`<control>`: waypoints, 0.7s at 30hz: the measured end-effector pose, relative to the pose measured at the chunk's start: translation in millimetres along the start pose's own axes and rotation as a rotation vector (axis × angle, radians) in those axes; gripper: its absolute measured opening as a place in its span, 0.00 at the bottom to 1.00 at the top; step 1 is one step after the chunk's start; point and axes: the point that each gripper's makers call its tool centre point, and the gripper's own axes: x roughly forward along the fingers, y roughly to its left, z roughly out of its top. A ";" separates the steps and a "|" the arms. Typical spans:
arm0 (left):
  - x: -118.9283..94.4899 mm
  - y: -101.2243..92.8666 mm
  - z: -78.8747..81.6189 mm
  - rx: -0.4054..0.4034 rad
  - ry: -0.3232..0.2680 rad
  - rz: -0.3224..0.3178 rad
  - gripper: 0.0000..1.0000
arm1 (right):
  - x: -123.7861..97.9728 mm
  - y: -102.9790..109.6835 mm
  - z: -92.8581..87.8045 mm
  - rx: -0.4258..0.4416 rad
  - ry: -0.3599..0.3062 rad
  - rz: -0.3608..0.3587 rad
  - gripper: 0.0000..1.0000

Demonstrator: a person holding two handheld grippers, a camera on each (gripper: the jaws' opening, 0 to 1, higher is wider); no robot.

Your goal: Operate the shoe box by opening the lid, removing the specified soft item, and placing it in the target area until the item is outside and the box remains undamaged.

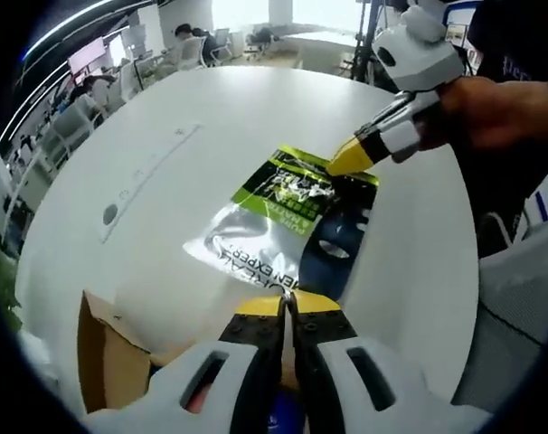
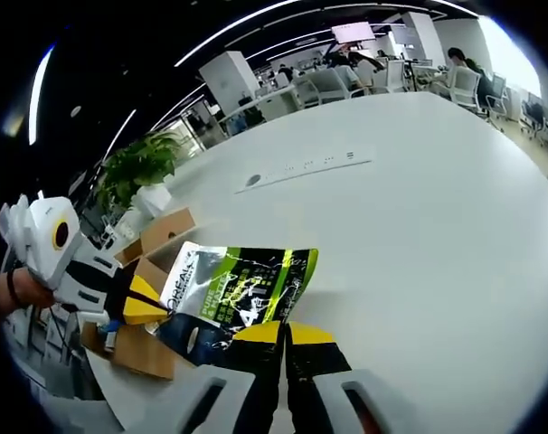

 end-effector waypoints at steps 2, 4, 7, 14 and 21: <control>3.1 -3.7 -3.5 0.007 0.016 -0.021 0.01 | 2.3 -1.0 -2.3 -0.015 0.013 -0.002 0.00; 5.4 -3.2 -6.4 0.045 0.036 -0.014 0.01 | 4.2 -0.5 -4.2 -0.017 0.018 0.003 0.00; 14.5 -3.3 -9.4 0.053 0.050 -0.018 0.01 | 7.9 -3.7 -5.6 -0.022 0.026 0.000 0.00; 21.7 -3.4 -13.0 0.091 0.093 -0.010 0.01 | 11.6 -5.2 -7.5 -0.026 0.035 0.001 0.00; 27.0 -2.4 -14.7 0.144 0.122 -0.012 0.01 | 12.3 -1.7 -15.8 -0.027 0.048 0.001 0.00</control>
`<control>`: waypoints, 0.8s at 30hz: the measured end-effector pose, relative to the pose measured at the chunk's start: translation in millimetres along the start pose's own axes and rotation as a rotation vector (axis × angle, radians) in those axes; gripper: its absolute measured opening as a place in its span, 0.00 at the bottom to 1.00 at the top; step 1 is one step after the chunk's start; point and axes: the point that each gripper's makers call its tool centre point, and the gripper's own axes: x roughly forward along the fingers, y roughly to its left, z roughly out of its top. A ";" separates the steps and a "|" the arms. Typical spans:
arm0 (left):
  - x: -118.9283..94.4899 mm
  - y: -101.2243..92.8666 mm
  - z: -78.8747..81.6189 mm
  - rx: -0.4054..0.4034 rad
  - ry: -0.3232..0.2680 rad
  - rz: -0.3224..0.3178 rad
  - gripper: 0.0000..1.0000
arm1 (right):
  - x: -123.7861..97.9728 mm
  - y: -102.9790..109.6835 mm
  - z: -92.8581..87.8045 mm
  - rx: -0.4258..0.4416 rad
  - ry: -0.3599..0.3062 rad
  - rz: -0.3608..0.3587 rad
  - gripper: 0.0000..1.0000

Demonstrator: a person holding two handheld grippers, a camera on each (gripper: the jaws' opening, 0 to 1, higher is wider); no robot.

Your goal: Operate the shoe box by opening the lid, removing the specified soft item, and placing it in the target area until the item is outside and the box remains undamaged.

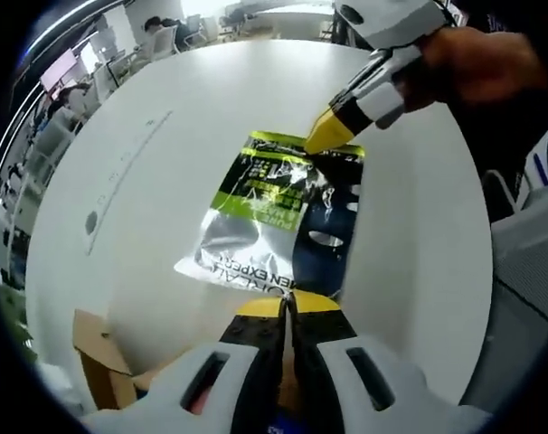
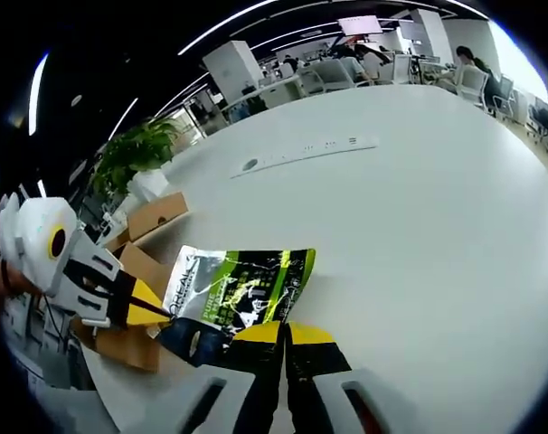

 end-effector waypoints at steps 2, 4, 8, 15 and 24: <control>0.9 0.7 -0.4 0.014 0.006 0.001 0.01 | 0.8 0.7 -1.9 0.000 0.004 0.001 0.00; 2.7 0.8 -1.4 0.026 0.017 0.003 0.01 | 1.7 1.1 -2.9 0.002 0.006 0.002 0.00; 9.0 -1.4 -4.9 0.076 0.059 -0.010 0.01 | 5.0 1.6 -7.7 0.004 0.015 0.003 0.00; 10.8 -3.0 -10.2 0.084 0.105 -0.018 0.01 | 9.6 2.7 -15.4 0.025 0.026 0.000 0.00; 16.6 -3.9 -18.2 0.035 0.178 -0.023 0.01 | 11.2 1.5 -17.7 0.085 0.004 0.003 0.00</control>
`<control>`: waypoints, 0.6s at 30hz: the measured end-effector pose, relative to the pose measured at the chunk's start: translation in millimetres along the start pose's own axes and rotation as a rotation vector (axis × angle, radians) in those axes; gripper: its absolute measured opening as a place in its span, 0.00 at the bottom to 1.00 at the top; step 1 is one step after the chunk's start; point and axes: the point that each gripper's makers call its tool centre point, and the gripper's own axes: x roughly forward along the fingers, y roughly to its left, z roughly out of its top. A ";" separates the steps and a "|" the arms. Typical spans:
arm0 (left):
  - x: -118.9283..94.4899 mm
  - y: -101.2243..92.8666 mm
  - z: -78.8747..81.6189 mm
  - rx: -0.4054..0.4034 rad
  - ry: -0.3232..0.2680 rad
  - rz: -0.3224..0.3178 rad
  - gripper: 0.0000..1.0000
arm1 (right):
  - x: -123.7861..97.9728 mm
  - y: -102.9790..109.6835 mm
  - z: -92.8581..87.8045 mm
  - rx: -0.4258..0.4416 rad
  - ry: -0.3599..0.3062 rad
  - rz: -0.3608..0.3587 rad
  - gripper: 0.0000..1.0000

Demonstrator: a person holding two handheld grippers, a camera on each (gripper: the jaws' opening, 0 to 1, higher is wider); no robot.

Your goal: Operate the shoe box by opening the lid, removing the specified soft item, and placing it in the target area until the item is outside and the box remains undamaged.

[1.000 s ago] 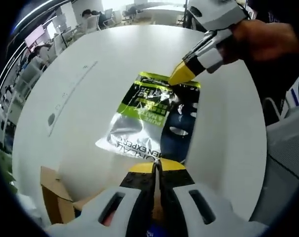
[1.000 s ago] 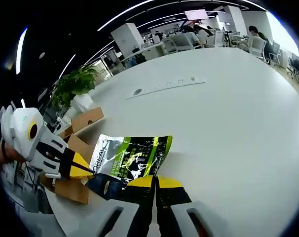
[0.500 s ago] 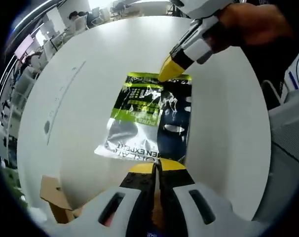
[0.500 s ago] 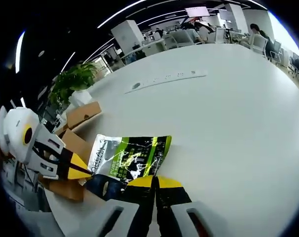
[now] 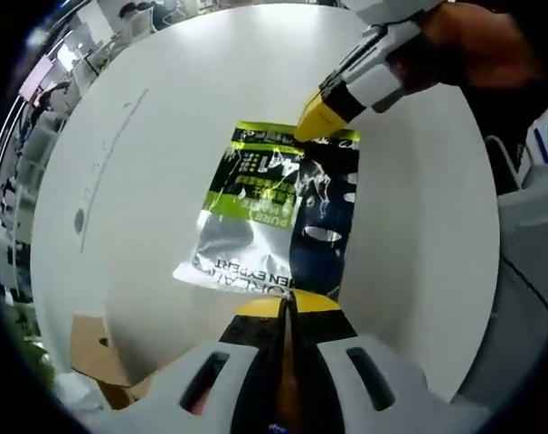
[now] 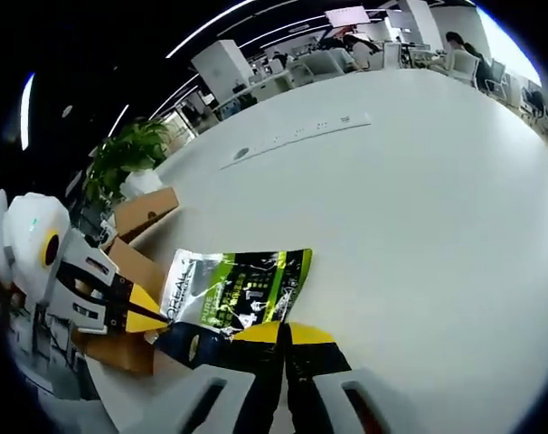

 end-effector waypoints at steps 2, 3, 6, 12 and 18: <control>5.9 -8.0 -6.2 -0.017 0.020 -0.029 0.01 | 0.7 0.2 -1.5 -0.003 0.003 0.002 0.00; 7.3 -7.9 -7.7 -0.002 0.026 -0.017 0.02 | 0.7 1.0 -2.1 0.000 0.004 0.006 0.00; 4.9 -7.3 -5.4 0.009 0.016 -0.003 0.02 | 1.0 -1.4 -1.5 0.004 -0.003 -0.001 0.00; 2.4 -3.6 -5.4 -0.002 0.006 0.003 0.04 | 1.0 -4.8 -0.3 0.019 -0.013 -0.011 0.00; -4.9 -2.9 -4.2 -0.011 -0.013 0.006 0.09 | -0.1 -7.6 2.0 0.022 -0.019 -0.019 0.00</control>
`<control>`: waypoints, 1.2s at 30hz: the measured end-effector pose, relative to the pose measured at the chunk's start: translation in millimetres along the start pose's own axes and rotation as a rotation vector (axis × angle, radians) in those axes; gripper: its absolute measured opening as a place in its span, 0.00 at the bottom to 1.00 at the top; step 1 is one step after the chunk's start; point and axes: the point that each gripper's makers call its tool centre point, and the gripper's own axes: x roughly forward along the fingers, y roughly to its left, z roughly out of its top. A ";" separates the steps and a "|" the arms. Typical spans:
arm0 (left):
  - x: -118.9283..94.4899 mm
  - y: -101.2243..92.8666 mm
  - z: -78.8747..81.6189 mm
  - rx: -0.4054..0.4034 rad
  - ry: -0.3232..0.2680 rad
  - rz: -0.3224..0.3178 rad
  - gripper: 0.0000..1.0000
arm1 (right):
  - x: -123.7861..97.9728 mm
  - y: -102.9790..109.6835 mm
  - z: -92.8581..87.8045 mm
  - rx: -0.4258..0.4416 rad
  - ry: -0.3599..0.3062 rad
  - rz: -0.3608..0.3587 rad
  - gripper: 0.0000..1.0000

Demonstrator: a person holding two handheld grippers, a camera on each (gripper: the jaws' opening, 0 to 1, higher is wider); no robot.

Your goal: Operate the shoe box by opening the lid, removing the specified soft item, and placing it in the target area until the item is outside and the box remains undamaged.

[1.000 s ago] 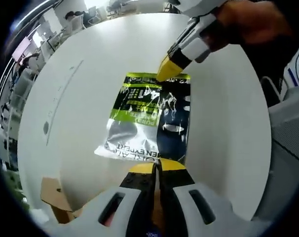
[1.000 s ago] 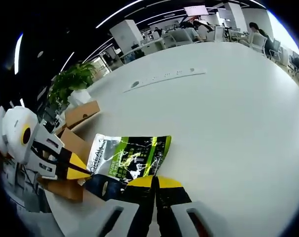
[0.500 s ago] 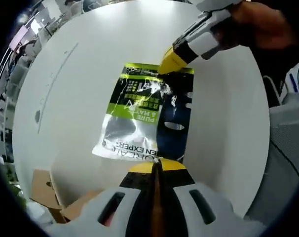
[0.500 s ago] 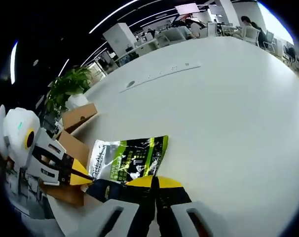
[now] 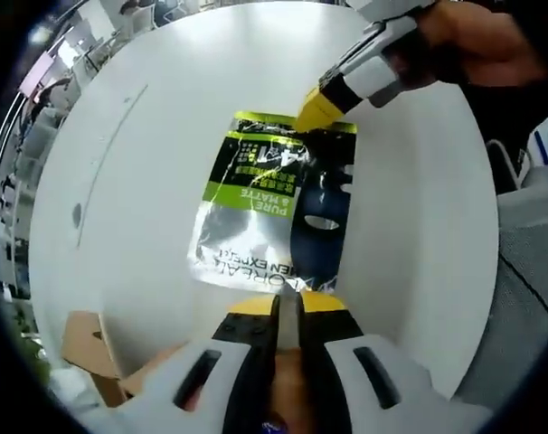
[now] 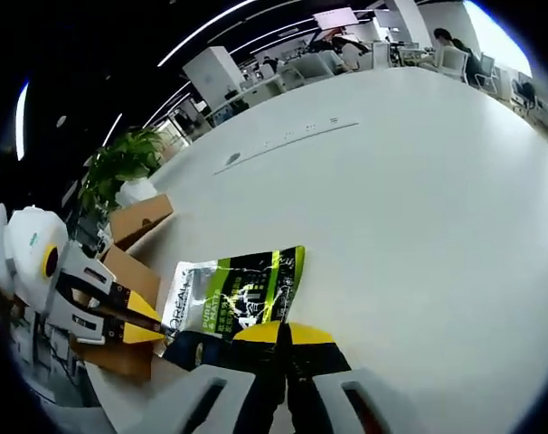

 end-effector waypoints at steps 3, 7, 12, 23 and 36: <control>-4.3 -1.1 1.2 -0.016 -0.022 -0.005 0.12 | -0.5 0.3 0.0 -0.001 -0.002 -0.001 0.00; -14.1 0.2 6.0 -0.024 -0.080 0.009 0.16 | -0.2 2.6 -1.1 -0.002 -0.003 -0.003 0.00; -29.0 4.5 6.6 -0.047 -0.126 0.038 0.19 | 2.3 6.2 -1.8 -0.010 -0.002 -0.001 0.00; -70.8 -0.4 11.6 -0.155 -0.310 0.038 0.22 | 2.9 8.7 -3.6 -0.052 0.002 -0.022 0.00; -97.5 -10.6 -9.8 -0.225 -0.384 0.020 0.23 | -9.4 9.3 8.3 -0.039 -0.042 -0.034 0.03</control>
